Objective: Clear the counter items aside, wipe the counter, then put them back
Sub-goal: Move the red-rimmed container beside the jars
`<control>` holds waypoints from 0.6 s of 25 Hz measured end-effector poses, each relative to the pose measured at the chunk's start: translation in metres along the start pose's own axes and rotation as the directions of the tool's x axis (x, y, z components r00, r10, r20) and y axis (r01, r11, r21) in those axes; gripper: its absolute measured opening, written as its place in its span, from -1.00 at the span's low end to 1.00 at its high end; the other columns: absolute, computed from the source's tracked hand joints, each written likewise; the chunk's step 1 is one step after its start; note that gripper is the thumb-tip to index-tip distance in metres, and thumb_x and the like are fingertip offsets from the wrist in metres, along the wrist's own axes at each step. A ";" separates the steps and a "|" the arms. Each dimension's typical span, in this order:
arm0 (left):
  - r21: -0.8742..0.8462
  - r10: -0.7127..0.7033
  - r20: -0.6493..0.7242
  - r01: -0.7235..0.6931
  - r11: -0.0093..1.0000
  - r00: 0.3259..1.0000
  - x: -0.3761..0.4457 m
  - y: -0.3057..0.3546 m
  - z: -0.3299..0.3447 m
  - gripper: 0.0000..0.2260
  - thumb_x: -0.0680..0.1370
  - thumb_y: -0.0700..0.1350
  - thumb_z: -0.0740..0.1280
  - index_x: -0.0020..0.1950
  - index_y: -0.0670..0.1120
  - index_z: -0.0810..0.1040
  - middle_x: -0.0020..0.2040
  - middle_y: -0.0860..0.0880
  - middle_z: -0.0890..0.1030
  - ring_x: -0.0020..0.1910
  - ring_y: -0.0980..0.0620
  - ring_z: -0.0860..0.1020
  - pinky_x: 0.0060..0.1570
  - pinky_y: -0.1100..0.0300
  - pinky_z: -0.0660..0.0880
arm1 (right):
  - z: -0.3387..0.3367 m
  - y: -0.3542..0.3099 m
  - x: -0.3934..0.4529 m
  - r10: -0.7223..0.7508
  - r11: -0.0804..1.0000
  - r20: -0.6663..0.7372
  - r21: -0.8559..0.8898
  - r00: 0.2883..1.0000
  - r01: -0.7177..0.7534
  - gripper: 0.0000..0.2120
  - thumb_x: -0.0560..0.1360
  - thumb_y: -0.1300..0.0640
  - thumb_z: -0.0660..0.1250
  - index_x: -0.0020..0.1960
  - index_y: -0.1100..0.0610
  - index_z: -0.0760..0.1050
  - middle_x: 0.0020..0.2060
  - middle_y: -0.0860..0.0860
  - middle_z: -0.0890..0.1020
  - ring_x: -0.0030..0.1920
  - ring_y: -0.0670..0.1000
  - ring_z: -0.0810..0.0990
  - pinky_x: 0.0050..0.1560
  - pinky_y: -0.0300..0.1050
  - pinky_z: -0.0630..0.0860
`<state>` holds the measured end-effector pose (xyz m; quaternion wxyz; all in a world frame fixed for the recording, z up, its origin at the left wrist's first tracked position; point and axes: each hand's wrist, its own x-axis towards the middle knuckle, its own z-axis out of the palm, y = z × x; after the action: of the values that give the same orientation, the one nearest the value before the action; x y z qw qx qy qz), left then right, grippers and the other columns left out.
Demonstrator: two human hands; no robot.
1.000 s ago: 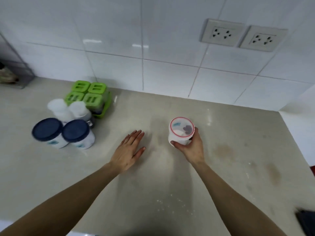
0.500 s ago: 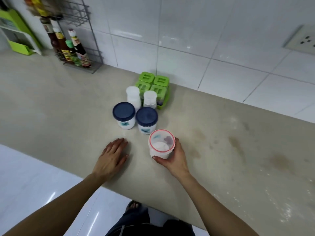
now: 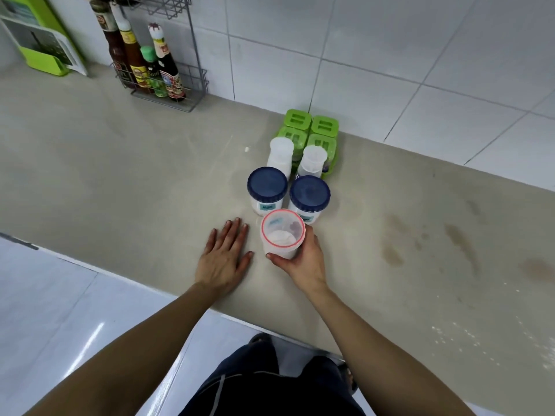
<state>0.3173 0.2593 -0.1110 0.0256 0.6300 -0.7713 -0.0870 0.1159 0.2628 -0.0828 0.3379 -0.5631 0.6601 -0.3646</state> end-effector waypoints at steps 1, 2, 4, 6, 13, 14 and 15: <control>-0.010 0.003 -0.005 -0.003 1.000 1.000 0.000 -0.001 0.000 -0.40 0.58 0.23 -0.15 0.58 0.03 -0.08 0.60 0.03 -0.05 0.58 0.04 -0.10 0.54 0.01 -0.14 | 0.003 -0.001 0.000 0.004 1.000 -0.014 -0.004 1.000 -0.004 -0.13 0.11 -0.12 0.61 0.34 0.04 0.36 0.17 -0.04 0.55 0.20 0.04 0.51 0.18 -0.08 0.48; -0.021 0.006 -0.013 -0.006 1.000 1.000 0.000 -0.001 0.001 -0.40 0.58 0.23 -0.13 0.58 0.03 -0.06 0.60 0.02 -0.04 0.58 0.04 -0.09 0.54 0.01 -0.13 | 0.006 -0.003 0.000 0.009 1.000 -0.029 -0.004 1.000 -0.010 -0.12 0.11 -0.11 0.61 0.34 0.04 0.36 0.18 -0.04 0.55 0.21 0.05 0.51 0.19 -0.08 0.48; -0.030 0.014 -0.022 -0.014 0.999 1.000 0.000 -0.001 0.001 -0.41 0.59 0.22 -0.10 0.58 0.02 -0.03 0.60 0.01 -0.01 0.58 0.03 -0.06 0.54 0.00 -0.11 | 0.009 -0.004 0.002 0.022 1.000 -0.056 -0.009 0.998 -0.023 -0.11 0.11 -0.09 0.62 0.36 0.06 0.36 0.20 -0.02 0.55 0.22 0.05 0.51 0.21 -0.08 0.47; -0.030 0.016 -0.030 -0.017 0.999 0.999 0.000 -0.001 0.001 -0.41 0.59 0.21 -0.09 0.58 0.01 -0.02 0.60 0.01 0.01 0.58 0.03 -0.04 0.54 0.00 -0.10 | 0.010 -0.004 0.003 0.037 0.999 -0.076 -0.017 0.996 -0.039 -0.11 0.11 -0.08 0.63 0.36 0.06 0.36 0.21 0.00 0.55 0.23 0.06 0.51 0.21 -0.09 0.47; -0.065 0.028 -0.019 -0.030 0.997 0.999 0.000 -0.003 -0.001 -0.38 0.57 0.22 -0.13 0.58 -0.01 -0.01 0.60 -0.01 0.01 0.58 0.03 -0.05 0.54 0.01 -0.12 | 0.009 -0.003 0.000 0.031 0.998 -0.056 -0.046 0.998 -0.034 -0.12 0.14 -0.04 0.64 0.36 0.10 0.35 0.24 0.02 0.54 0.25 0.09 0.49 0.23 -0.05 0.46; -0.077 0.033 -0.023 -0.035 0.996 0.999 -0.002 -0.003 -0.003 -0.37 0.56 0.22 -0.12 0.58 -0.03 0.02 0.60 -0.02 0.03 0.58 0.02 -0.03 0.55 0.01 -0.11 | 0.006 -0.002 -0.002 0.025 0.999 -0.044 -0.040 0.999 -0.027 -0.12 0.14 -0.02 0.64 0.37 0.10 0.35 0.24 0.02 0.54 0.26 0.10 0.49 0.24 0.01 0.47; -0.102 0.032 -0.036 -0.036 0.994 0.999 -0.004 -0.003 -0.004 -0.38 0.56 0.21 -0.10 0.57 -0.06 0.09 0.59 -0.04 0.09 0.57 -0.01 0.02 0.55 0.01 -0.06 | 0.002 0.001 -0.006 0.018 0.999 -0.031 -0.037 0.999 -0.019 -0.11 0.15 0.00 0.64 0.39 0.10 0.34 0.25 0.02 0.52 0.26 0.10 0.48 0.24 0.05 0.47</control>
<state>0.3217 0.2626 -0.1070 0.0726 0.6160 -0.7759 -0.1152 0.1184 0.2686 -0.0845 0.3205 -0.5574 0.6771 -0.3580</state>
